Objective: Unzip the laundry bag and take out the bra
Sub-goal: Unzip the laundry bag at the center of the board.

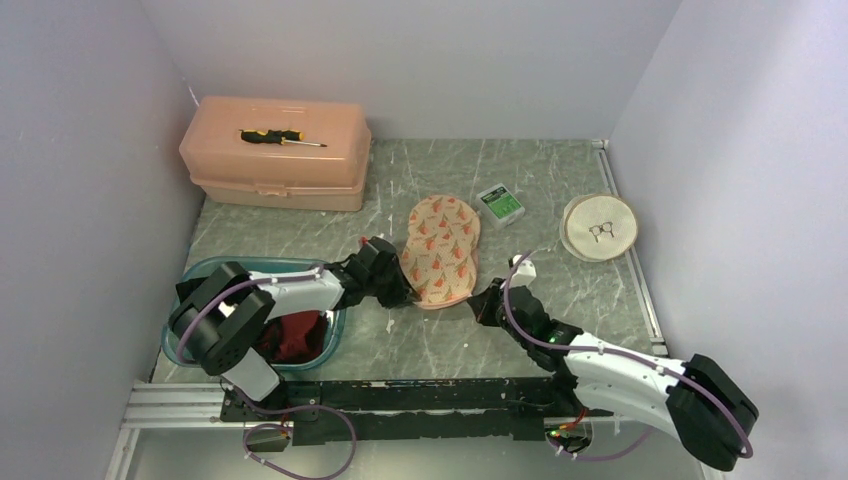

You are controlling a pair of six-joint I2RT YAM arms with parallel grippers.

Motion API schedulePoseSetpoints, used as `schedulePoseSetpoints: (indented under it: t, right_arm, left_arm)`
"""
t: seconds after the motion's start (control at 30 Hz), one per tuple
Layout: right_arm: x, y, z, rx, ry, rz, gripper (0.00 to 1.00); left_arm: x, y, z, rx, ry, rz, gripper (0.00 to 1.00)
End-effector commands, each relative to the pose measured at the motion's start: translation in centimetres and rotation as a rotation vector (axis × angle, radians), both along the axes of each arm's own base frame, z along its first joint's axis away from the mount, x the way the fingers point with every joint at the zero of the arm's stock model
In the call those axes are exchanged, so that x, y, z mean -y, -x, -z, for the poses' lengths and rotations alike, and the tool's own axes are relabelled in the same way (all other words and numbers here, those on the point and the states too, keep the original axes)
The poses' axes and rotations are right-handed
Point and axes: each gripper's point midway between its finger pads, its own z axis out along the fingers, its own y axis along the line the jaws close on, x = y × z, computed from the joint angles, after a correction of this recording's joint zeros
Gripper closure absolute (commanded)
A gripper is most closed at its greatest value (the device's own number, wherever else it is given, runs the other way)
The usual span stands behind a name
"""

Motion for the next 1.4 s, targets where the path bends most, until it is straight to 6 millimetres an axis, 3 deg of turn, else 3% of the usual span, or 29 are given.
schedulePoseSetpoints:
  t: [0.0, 0.1, 0.27, 0.37, 0.4, 0.5, 0.53, 0.6, 0.73, 0.87, 1.0, 1.17, 1.37]
  right_arm:
    - [-0.3, 0.2, -1.6, 0.078, 0.023, -0.035, 1.00]
    - [-1.3, 1.3, -2.0, 0.110, -0.016, -0.087, 1.00]
    - [-1.6, 1.8, -1.2, 0.079, -0.046, -0.094, 1.00]
    - [-1.6, 1.9, -0.6, 0.062, -0.063, -0.082, 1.00]
    - [-1.6, 1.9, -0.6, 0.063, -0.066, -0.079, 1.00]
    - [-1.6, 1.7, -0.7, 0.067, -0.071, -0.070, 1.00]
    - [-1.6, 1.7, -0.7, 0.067, -0.072, -0.067, 1.00]
    - [-1.6, 1.7, -0.7, 0.066, -0.081, -0.064, 1.00]
    - [-2.0, 1.7, -0.7, 0.056, -0.116, -0.064, 1.00]
    - [-3.4, 2.0, -0.5, 0.031, -0.130, -0.109, 1.00]
    - [-4.6, 2.3, -0.4, 0.011, -0.146, -0.145, 1.00]
    - [-5.4, 2.9, -0.6, 0.007, -0.146, -0.179, 1.00]
    - [-5.2, 3.9, -0.7, 0.015, -0.156, -0.206, 1.00]
  left_arm:
    - [-1.4, -2.2, 1.0, 0.063, -0.100, 0.063, 0.96]
    - [-0.9, -3.8, 0.2, 0.096, -0.128, 0.058, 0.96]
    - [-0.2, -6.8, -0.7, 0.130, -0.125, 0.027, 0.94]
    - [0.0, -7.5, -0.8, 0.121, -0.128, 0.023, 0.88]
    - [-0.2, -7.3, -0.7, 0.113, -0.137, 0.018, 0.81]
    - [-1.5, -5.9, -1.2, 0.099, -0.126, -0.012, 0.38]
    - [-2.1, -5.1, -1.5, 0.084, -0.118, -0.031, 0.28]
    - [-3.5, -3.0, -1.8, 0.040, -0.091, -0.071, 0.19]
    - [-3.4, 0.8, -3.5, -0.013, 0.051, -0.154, 0.16]
    - [-0.9, 3.2, -5.1, 0.001, 0.151, -0.205, 0.15]
    - [1.3, 3.2, -5.0, -0.024, 0.221, -0.240, 0.13]
    - [3.8, 3.3, -2.9, -0.093, 0.250, -0.263, 0.13]
    - [4.2, 2.9, -1.2, -0.104, 0.233, -0.309, 0.14]
